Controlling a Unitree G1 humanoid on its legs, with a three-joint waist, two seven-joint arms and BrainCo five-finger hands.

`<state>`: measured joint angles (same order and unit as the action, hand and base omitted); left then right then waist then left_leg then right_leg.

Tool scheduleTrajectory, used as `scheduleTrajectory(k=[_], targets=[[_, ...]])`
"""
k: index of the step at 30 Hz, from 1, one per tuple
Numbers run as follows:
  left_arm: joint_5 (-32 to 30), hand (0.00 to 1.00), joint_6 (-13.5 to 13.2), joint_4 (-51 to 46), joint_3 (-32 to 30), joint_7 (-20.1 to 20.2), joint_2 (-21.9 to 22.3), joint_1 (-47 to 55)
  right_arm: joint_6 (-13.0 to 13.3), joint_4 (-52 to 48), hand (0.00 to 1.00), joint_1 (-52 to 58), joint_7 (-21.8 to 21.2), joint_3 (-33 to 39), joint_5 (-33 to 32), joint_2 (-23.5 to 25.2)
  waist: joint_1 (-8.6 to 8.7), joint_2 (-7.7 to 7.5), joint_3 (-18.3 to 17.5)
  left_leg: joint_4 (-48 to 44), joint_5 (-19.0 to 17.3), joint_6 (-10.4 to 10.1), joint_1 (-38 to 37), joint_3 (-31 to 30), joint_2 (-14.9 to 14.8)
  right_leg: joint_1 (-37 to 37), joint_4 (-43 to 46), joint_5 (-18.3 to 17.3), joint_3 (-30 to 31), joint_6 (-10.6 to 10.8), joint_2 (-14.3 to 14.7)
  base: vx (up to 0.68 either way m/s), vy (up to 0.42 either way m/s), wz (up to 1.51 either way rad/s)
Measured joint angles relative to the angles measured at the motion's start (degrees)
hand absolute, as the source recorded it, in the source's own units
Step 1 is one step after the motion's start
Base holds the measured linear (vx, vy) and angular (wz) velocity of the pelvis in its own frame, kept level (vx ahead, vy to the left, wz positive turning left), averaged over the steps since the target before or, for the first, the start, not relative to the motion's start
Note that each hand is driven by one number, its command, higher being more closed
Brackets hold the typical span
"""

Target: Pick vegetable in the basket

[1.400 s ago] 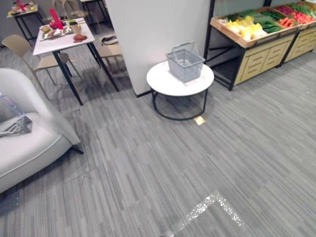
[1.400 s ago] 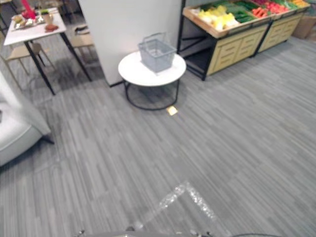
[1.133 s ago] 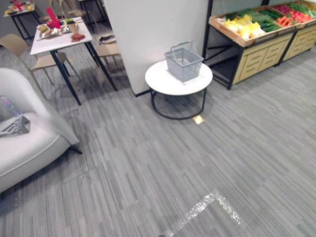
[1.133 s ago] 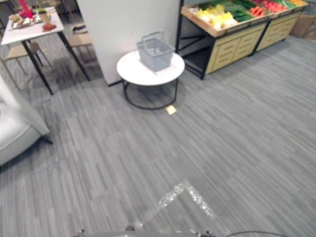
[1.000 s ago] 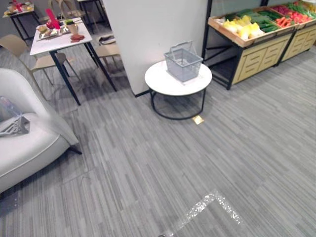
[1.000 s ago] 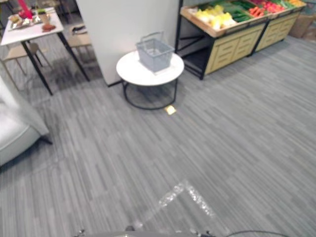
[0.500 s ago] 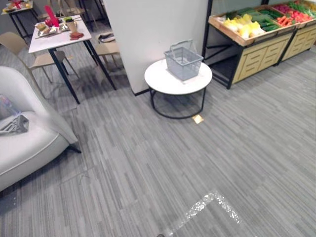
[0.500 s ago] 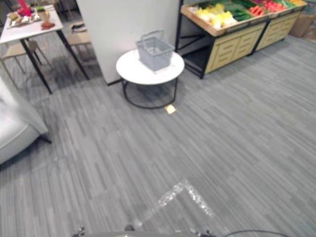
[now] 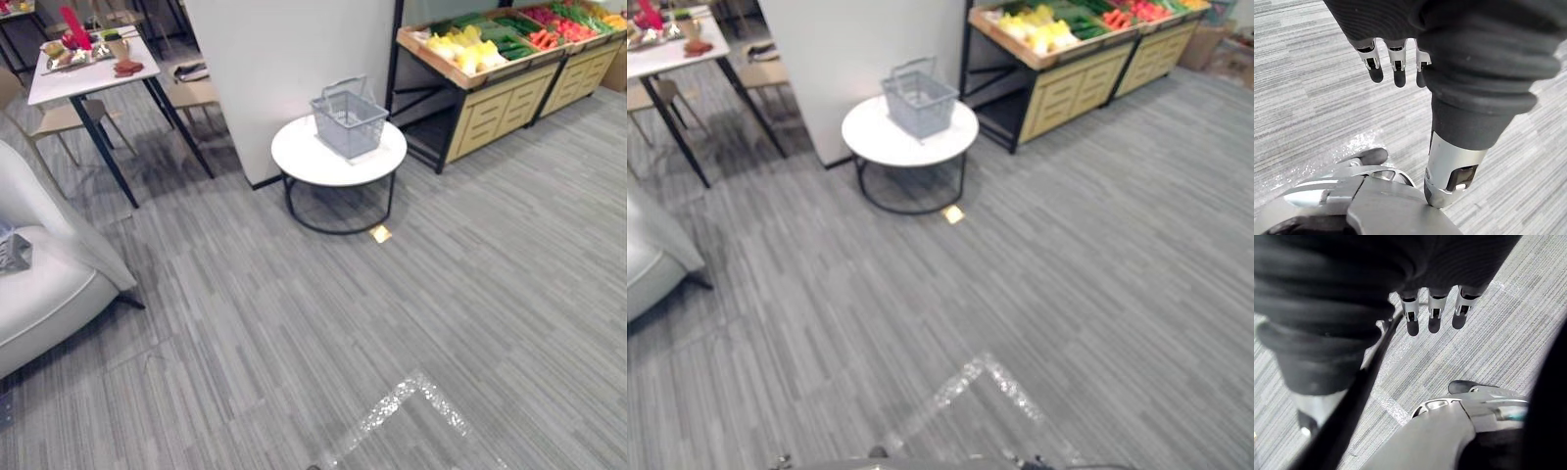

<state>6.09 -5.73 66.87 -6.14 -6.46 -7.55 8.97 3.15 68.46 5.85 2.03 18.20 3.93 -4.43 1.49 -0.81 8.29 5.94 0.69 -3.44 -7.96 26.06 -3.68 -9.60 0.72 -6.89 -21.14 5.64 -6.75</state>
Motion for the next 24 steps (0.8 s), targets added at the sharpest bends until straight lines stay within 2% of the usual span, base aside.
scheduleTrajectory(k=[7, 8, 11, 13, 14, 15, 16, 17, 18, 19, 20, 21, 22, 23, 24], targets=[[0.02, 0.0, 0.01, 0.33, 0.08, -0.01, 0.16, -2.16, 0.01, -0.09, 0.0, -0.7, 0.01, -0.07, -0.21, -0.17, 0.12, 0.12, 1.18, -0.02, -0.05, -0.06, 1.47, 0.64, -0.73, 2.1, 0.98, 0.1, 0.78, -0.97, 0.59, 0.0, -0.014, -0.06], [0.05, 0.0, 0.01, 0.28, 0.23, 0.02, 0.18, -2.69, 0.02, -0.3, 0.0, -1.2, 0.08, -0.06, -0.2, -0.26, 0.15, 0.17, 1.27, -0.03, -0.04, -0.07, 2.52, 1.54, -1.09, 4.74, 3.46, -0.63, 1.42, -1.88, 0.5, -0.02, -0.018, -0.36], [0.1, 0.0, 0.03, 0.26, 0.12, 0.0, -0.24, -3.36, 0.13, -1.08, 0.0, -1.78, 0.35, -0.07, -0.46, -0.15, 0.7, -0.12, 2.59, -0.44, -0.16, -0.38, 2.97, 3.18, -1.17, 9.07, 10.64, -4.27, 2.69, -2.23, -0.66, 0.0, -0.039, -0.26], [0.37, 0.0, 0.03, 0.17, -0.49, 0.01, -0.84, -3.52, 0.37, -1.35, 0.0, -1.64, 0.39, -0.65, -0.49, 0.35, 1.56, -1.12, 2.94, -5.74, -2.72, -2.32, 4.54, 3.28, -2.02, 10.19, 13.91, -7.05, 2.55, -2.36, -1.97, 0.02, -0.083, -0.01], [0.72, 0.0, -0.17, -0.66, -1.12, -0.04, -1.2, -3.8, 0.93, -1.35, 0.0, -1.44, 0.42, -0.79, -0.68, 0.58, 1.42, -1.92, 3.11, -14.9, -4.76, -3.35, 7.96, 3.67, -4.02, 10.04, 14.48, -8.26, 2.41, -2.89, -2.43, 0.07, -0.236, 0.13], [2.38, 0.0, -0.48, -2.21, -2.38, -0.06, -1.47, -4.07, 1.32, -1.32, 0.0, -1.21, 0.4, -1.3, -1.96, 0.61, 1.41, -2.38, 3.44, -26.12, -5.34, -2.94, 12.36, 3.65, -7.23, 8.79, 14.1, -8.34, 1.86, -3.09, -2.21, 0.07, -0.216, 0.12], [2.87, 0.0, -0.5, -2.85, -3.07, -0.05, -1.39, -4.21, 1.36, -1.32, 0.0, -1.12, 0.37, -1.57, -2.22, 0.43, 1.4, -2.1, 3.76, -31.57, -5.51, -2.65, 14.06, 3.75, -9.43, 7.82, 13.85, -8.29, 1.64, -3.27, -1.58, 0.1, -0.232, 0.07], [3.09, 0.0, -0.84, -3.73, -4.11, -0.17, -1.03, -4.07, 1.44, -1.46, 0.0, -0.78, 0.39, -2.58, -2.28, -0.13, 1.27, -1.38, 4.18, -38.65, -5.53, -2.33, 15.63, 4.03, -12.89, 5.93, 13.22, -8.49, 1.56, -3.72, -0.25, 0.11, -0.184, -0.14], [4.64, 0.0, -1.43, -4.23, -5.39, -0.19, -0.07, -3.58, 1.59, -2.48, 0.0, 0.14, 0.28, -4.21, -2.16, -1.18, 0.74, -0.69, 4.54, -46.73, -4.4, -1.03, 16.33, 4.08, -16.54, 2.78, 12.62, -9.05, 2.39, -4.67, 1.38, 0.14, -0.212, -0.2], [5.02, 0.0, -1.7, -4.25, -5.66, -0.16, 0.08, -3.46, 1.96, -2.81, 0.0, 0.43, 0.26, -4.84, -2.14, -1.43, 0.43, -0.84, 4.63, -49.22, -4.71, -1.14, 17.85, 2.84, -17.13, 1.65, 12.05, -9.32, 2.58, -5.11, 1.64, 0.13, -0.153, -0.2], [5.0, 0.0, -1.88, -4.33, -5.56, -0.13, 0.21, -3.9, 2.28, -3.19, 0.0, 0.26, 0.27, -5.16, -2.13, -1.79, 0.22, -0.53, 4.66, -50.42, -6.0, -1.79, 19.27, 0.06, -16.23, 0.26, 11.36, -9.43, 2.8, -5.3, 1.5, 0.11, -0.077, -0.17], [4.97, 0.0, -1.91, -4.82, -5.44, 0.03, 0.35, -4.25, 2.29, -3.03, 0.0, -0.15, 0.23, -5.13, -2.13, -2.52, 0.15, -0.53, 4.66, -47.5, -7.65, -2.11, 21.67, -1.83, -13.77, 0.15, 10.56, -9.42, 3.23, -5.3, 0.48, 0.1, -0.043, -0.19], [4.99, 0.0, -1.98, -4.97, -5.43, 0.03, 0.47, -4.23, 2.38, -3.1, 0.0, -0.37, 0.21, -5.14, -2.13, -2.57, 0.06, -0.54, 4.65, -45.13, -7.68, -2.21, 22.41, -1.53, -13.07, 0.13, 10.18, -9.32, 3.57, -5.18, 0.18, 0.14, 0.015, -0.27], [5.01, 0.0, -2.12, -5.31, -5.46, -0.02, 0.64, -4.19, 2.44, -3.18, 0.0, -0.73, 0.16, -5.17, -2.12, -2.5, -0.05, -0.6, 4.68, -40.54, -7.4, -2.25, 23.08, -1.21, -12.19, 0.21, 9.81, -9.22, 4.23, -5.02, -0.19, 0.17, 0.091, -0.33], [5.0, 0.0, -2.46, -5.28, -5.58, -0.1, 0.64, -4.15, 2.41, -3.13, 0.0, -1.32, -0.02, -5.26, -2.11, -2.37, -0.04, -0.62, 4.68, -30.92, -5.86, -2.47, 23.41, -1.31, -11.06, 0.02, 8.99, -8.97, 4.99, -4.58, -0.77, 0.21, 0.119, -0.34]])
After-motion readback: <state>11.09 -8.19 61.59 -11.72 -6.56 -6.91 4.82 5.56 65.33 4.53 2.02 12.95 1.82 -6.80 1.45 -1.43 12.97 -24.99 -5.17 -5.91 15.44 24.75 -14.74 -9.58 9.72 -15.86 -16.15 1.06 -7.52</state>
